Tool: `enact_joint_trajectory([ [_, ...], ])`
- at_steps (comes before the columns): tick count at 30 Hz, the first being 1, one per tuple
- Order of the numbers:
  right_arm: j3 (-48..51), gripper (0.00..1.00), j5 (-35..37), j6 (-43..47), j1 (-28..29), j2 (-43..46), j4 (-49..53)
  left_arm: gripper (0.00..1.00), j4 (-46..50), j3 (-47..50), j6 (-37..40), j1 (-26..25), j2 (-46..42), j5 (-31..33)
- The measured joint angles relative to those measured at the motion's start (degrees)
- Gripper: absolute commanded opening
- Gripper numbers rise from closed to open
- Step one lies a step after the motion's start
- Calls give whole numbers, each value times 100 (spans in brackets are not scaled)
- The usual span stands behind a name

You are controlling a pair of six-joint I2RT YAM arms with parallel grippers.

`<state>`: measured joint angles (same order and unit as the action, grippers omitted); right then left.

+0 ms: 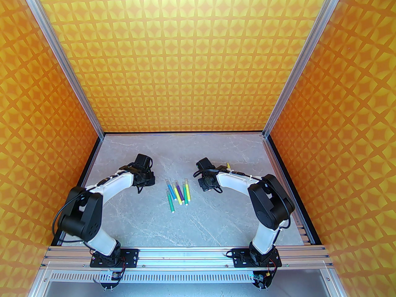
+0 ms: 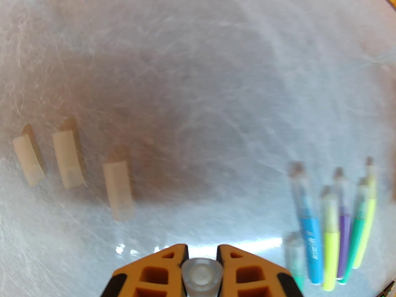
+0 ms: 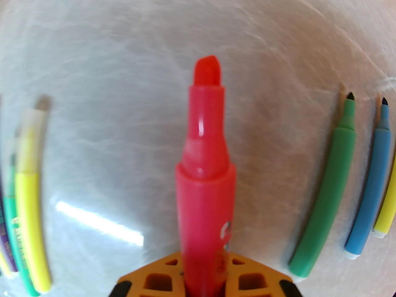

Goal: Open the pen caps

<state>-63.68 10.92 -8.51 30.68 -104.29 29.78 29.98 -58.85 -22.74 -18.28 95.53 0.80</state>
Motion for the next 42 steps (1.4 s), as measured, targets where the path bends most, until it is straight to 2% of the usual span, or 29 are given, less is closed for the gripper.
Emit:
enact_joint_trajectory([
  [13, -177, 6, 229, -68, -326, -190, 76, 0, 227, -203, 223, 181, 605, 376],
  [19, -492, 10, 337, -111, -345, -501, 216, 7, 243, -258, 229, 186, 695, 382],
  [22, -590, 13, 437, -166, -341, -557, 295, 14, 243, -256, 245, 190, 697, 382],
  [31, -608, 33, 632, -275, -345, -586, 372, 30, 243, -258, 343, 192, 684, 382],
  [42, -527, 41, 514, -280, -343, -319, 461, 41, 238, -256, 382, 219, 11, 256],
])
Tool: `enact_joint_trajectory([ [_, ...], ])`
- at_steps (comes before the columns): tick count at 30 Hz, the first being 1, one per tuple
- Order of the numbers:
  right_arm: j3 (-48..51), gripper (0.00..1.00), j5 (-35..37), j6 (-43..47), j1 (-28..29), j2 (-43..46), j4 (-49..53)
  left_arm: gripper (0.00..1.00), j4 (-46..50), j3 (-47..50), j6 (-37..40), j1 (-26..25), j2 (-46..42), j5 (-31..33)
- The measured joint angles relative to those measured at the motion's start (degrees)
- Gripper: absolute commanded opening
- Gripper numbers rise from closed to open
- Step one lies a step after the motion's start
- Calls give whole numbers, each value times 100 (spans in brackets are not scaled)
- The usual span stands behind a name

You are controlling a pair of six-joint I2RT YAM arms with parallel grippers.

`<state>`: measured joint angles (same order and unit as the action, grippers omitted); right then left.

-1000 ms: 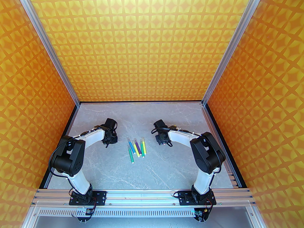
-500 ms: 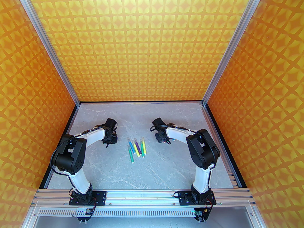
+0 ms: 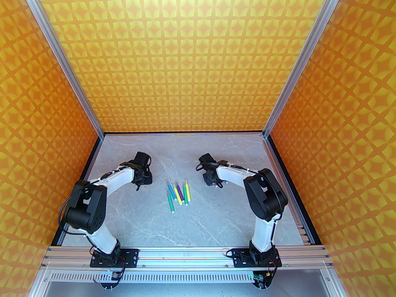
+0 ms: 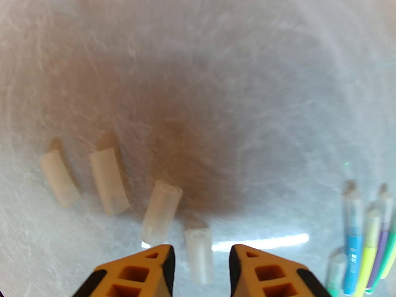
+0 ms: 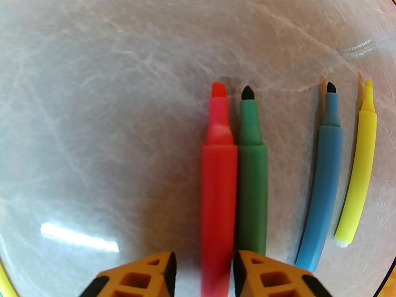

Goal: Open the pen caps

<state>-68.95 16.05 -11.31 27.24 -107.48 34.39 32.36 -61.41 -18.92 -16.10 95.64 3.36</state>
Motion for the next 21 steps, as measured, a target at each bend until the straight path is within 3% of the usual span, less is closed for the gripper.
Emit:
enact_joint_trajectory([
  [10, 81, 48, -654, -13, 389, 931, 72, 57, -177, 295, 11, 0, -1246, -374],
  [15, 157, 49, -1108, -61, 704, 1001, 20, 68, -400, 728, 17, 0, -1836, -603],
  [18, 282, 55, -1397, -131, 855, 1001, -70, 79, -575, 1034, -9, 0, -2164, -752],
  [21, 446, 56, -1659, -205, 931, 1001, -254, 83, -767, 1342, -74, 0, -2490, -918],
])
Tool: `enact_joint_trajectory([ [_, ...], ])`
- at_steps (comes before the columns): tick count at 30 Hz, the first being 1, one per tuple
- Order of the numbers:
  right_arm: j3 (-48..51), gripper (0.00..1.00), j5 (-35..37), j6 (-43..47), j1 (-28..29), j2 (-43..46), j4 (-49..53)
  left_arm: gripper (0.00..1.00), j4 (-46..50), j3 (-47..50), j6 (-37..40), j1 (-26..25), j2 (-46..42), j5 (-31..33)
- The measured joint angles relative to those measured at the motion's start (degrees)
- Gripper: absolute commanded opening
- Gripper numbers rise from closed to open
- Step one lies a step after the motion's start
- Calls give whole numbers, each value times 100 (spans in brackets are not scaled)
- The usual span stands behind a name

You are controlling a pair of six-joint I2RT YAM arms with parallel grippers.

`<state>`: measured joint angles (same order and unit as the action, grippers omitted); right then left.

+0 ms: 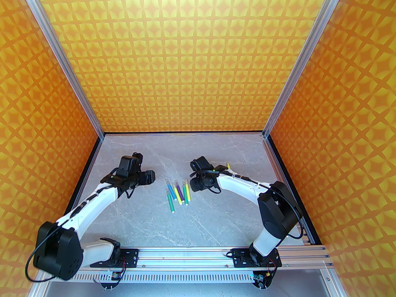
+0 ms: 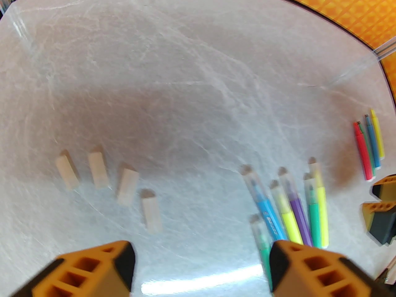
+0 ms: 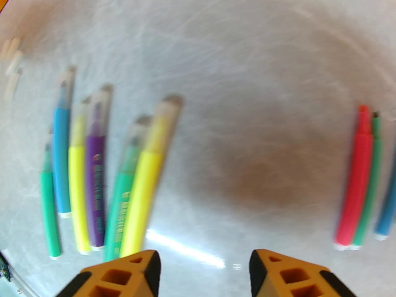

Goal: Open the pen caps

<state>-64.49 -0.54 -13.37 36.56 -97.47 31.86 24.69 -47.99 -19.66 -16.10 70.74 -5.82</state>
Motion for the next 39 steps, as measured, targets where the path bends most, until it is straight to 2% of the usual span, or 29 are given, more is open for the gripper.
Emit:
enact_joint_trajectory([
  [9, 114, 53, -319, -232, 125, -122, -348, 86, -402, 518, -160, 0, -822, -247],
  [22, -90, 48, -374, -426, 315, -798, -461, 88, -614, 675, -216, 0, -1220, -426],
  [31, -280, 43, -175, -444, 345, -1082, -407, 88, -614, 704, -214, 0, -1307, -446],
  [39, -741, 37, 343, -369, 411, -1384, 92, 87, -614, 726, -212, 0, -1320, -448],
])
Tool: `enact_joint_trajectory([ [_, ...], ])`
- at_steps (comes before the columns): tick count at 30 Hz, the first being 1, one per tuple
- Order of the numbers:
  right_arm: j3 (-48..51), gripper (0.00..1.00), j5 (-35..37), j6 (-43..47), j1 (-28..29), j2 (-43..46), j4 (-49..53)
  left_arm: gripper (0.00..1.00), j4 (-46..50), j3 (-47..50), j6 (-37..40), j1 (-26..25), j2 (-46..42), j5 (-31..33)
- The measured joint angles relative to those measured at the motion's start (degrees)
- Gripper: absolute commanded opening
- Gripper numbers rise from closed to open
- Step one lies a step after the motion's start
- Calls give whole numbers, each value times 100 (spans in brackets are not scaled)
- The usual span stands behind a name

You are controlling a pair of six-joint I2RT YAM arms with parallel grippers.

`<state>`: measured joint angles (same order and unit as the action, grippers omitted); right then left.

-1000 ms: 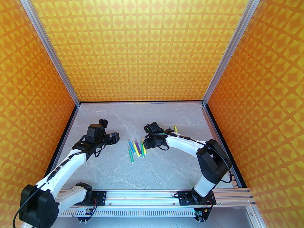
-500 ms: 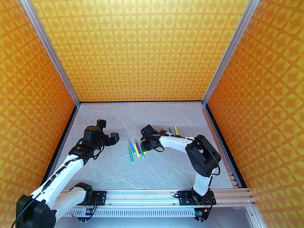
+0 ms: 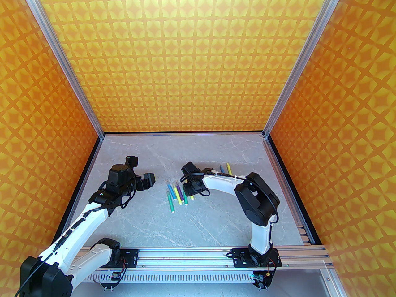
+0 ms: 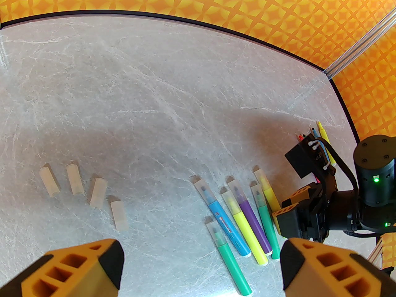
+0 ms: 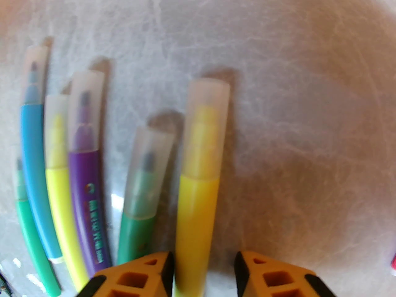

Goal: Open the pen caps

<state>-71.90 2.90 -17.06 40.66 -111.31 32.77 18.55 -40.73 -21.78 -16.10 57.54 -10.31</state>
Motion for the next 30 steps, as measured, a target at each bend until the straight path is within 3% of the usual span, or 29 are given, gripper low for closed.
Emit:
enact_joint_trajectory([
  [10, -577, 33, 227, 302, 52, -348, 581, 88, 2, 31, 2, 0, -87, -2],
  [20, -1215, 24, 164, 570, 74, -743, 1231, 87, 7, 35, 90, 0, -223, -15],
  [24, -1397, 14, 149, 660, 79, -839, 1419, 87, 20, 35, 109, 7, -271, -17],
  [30, -1357, 13, 120, 684, 59, -802, 1381, 87, 24, 52, 114, 7, -339, -20],
])
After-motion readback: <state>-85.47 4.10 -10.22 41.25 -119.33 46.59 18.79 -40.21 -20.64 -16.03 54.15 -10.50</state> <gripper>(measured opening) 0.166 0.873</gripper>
